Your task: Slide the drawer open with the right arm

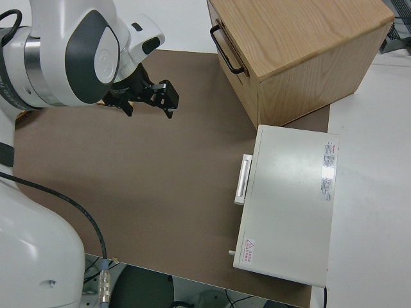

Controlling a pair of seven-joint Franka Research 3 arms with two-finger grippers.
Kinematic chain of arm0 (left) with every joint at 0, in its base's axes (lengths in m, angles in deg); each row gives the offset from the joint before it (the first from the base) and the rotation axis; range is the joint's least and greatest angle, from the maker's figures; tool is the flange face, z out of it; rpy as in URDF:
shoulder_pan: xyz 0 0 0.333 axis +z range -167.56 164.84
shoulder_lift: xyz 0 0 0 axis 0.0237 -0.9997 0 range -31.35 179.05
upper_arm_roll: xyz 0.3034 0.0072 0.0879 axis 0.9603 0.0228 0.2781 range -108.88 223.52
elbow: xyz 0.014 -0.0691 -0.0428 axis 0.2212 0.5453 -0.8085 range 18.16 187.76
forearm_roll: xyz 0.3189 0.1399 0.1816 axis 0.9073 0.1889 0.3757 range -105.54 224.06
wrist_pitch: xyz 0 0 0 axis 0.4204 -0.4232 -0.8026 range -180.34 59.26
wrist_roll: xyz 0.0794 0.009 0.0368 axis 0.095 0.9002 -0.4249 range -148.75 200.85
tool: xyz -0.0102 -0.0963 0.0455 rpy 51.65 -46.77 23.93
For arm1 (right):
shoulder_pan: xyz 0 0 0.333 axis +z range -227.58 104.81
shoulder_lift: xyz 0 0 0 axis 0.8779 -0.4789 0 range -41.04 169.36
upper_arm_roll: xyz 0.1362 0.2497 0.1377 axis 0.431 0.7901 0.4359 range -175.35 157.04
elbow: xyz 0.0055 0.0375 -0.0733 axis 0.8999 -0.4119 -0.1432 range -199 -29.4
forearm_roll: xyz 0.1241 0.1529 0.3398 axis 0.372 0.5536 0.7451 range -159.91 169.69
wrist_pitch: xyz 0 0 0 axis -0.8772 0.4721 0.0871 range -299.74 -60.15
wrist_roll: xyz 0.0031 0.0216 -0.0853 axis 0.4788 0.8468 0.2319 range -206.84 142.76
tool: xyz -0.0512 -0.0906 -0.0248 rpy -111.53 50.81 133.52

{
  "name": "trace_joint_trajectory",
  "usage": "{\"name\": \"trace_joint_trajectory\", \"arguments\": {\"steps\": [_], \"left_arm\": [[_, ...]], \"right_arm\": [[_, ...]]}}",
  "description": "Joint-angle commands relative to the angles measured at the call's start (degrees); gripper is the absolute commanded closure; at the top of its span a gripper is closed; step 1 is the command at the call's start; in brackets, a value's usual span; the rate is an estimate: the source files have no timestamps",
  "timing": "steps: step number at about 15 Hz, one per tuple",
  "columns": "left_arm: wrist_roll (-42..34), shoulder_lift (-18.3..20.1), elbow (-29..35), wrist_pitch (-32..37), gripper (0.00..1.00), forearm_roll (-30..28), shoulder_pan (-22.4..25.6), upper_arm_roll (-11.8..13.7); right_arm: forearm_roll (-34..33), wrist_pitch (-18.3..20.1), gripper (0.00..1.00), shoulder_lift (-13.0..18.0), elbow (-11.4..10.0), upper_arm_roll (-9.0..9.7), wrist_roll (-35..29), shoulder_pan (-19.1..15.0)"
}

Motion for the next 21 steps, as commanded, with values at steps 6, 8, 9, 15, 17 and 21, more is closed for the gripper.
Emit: {"name": "trace_joint_trajectory", "arguments": {"steps": [6,8,9,15,17,21], "left_arm": [[-0.51,0.48,-0.21,0.97,0.01,-0.05,-0.07,0.25],[-0.51,0.48,-0.21,0.97,0.01,-0.05,-0.07,0.25],[-0.51,0.48,-0.21,0.89,0.01,-0.05,-0.07,0.25],[-0.51,0.48,-0.21,0.89,0.01,-0.05,-0.07,0.25],[-0.51,0.48,-0.21,0.89,0.01,-0.05,-0.07,0.25],[-0.51,0.48,-0.21,0.97,0.01,-0.05,-0.07,0.25]], "right_arm": [[0.60,0.01,0.013,-3.20,4.22,-1.68,-0.67,1.60],[0.77,-0.52,0.013,-3.20,4.22,-1.33,-1.91,1.51],[0.95,-0.78,0.013,-3.37,4.22,-1.33,-1.91,1.25],[0.60,-1.23,0.013,-3.20,4.22,-1.42,-2.17,1.77],[0.25,-1.14,0.013,-2.94,3.96,-1.51,-2.17,2.91],[-2.02,-1.31,0.013,-2.76,3.87,-0.81,-2.17,2.92]]}}
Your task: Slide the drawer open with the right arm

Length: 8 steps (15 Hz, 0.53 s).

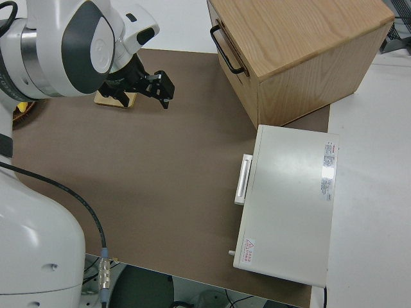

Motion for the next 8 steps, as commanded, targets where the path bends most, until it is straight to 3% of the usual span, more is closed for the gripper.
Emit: {"name": "trace_joint_trajectory", "arguments": {"steps": [1,6,7,8], "left_arm": [[-0.51,0.48,-0.21,0.89,0.01,-0.05,-0.07,0.25],[-0.51,0.48,-0.21,0.97,0.01,-0.05,-0.07,0.25],[-0.51,0.48,-0.21,0.89,0.01,-0.05,-0.07,0.25],[-0.51,0.48,-0.21,0.97,0.01,-0.05,-0.07,0.25]], "right_arm": [[-5.02,-0.43,0.013,-0.09,0.69,1.09,-1.00,0.39],[-12.76,-2.09,0.017,-0.61,0.08,4.34,-3.71,0.74],[-16.96,-2.79,0.017,-1.75,-0.54,8.09,-7.99,1.09],[-19.96,-2.89,0.017,-3.15,-0.63,10.56,-11.95,1.18]]}}
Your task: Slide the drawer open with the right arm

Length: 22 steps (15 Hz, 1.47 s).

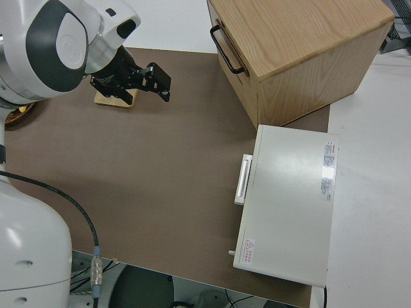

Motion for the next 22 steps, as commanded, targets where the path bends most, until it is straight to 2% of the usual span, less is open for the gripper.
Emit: {"name": "trace_joint_trajectory", "arguments": {"steps": [1,2,4,6,9,12,15,17,20,22], "left_arm": [[-0.51,0.48,-0.21,0.97,0.01,-0.05,-0.07,0.25],[-0.51,0.48,-0.21,0.89,0.01,-0.05,-0.07,0.25],[-0.51,0.48,-0.21,0.89,0.01,-0.05,-0.07,0.25],[-0.51,0.48,-0.21,0.89,0.01,-0.05,-0.07,0.25],[-0.51,0.48,-0.21,0.89,0.01,-0.05,-0.07,0.25],[-0.51,0.48,-0.21,0.89,0.01,-0.05,-0.07,0.25],[-0.51,0.48,-0.21,0.97,0.01,-0.05,-0.07,0.25],[-0.51,0.48,-0.21,0.89,0.01,-0.05,-0.07,0.25],[-0.51,0.48,-0.21,0.89,0.01,-0.05,-0.07,0.25],[-0.51,0.48,-0.21,0.89,0.01,-0.05,-0.07,0.25]], "right_arm": [[-9.95,-1.56,0.017,-3.79,-0.64,6.95,-11.33,0.90],[-12.41,-1.38,0.019,-4.50,-0.64,7.05,-11.70,2.29],[-21.87,-0.68,0.017,-6.43,-1.42,7.31,-12.49,5.19],[-28.84,-0.59,0.019,-6.96,-3.96,9.15,-13.19,5.82],[-36.39,-0.77,0.021,-8.54,-5.20,9.33,-13.28,6.69],[-45.90,-0.85,0.021,-10.74,-8.80,9.77,-17.31,8.72],[-56.26,0.37,0.021,-15.30,-9.33,9.77,-18.81,11.17],[-60.41,0.55,0.021,-17.50,-9.34,9.43,-20.57,12.14],[-68.04,0.29,0.025,-21.28,-9.34,9.25,-20.75,11.97],[-69.99,-0.24,0.028,-22.34,-9.42,9.33,-20.66,11.19]]}}
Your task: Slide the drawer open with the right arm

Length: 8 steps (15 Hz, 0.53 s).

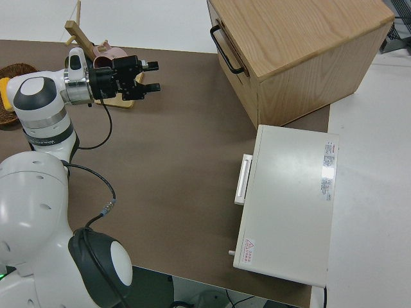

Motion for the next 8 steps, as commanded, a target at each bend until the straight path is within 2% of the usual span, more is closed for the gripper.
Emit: {"name": "trace_joint_trajectory", "arguments": {"steps": [1,8], "left_arm": [[-0.51,0.48,-0.21,0.89,0.01,-0.05,-0.07,0.25],[-0.51,0.48,-0.21,0.97,0.01,-0.05,-0.07,0.25]], "right_arm": [[-5.90,-0.79,0.028,-2.52,-0.12,0.00,-1.05,-1.08],[-12.68,-8.17,0.030,-3.40,-1.18,-0.62,4.92,-6.00]]}}
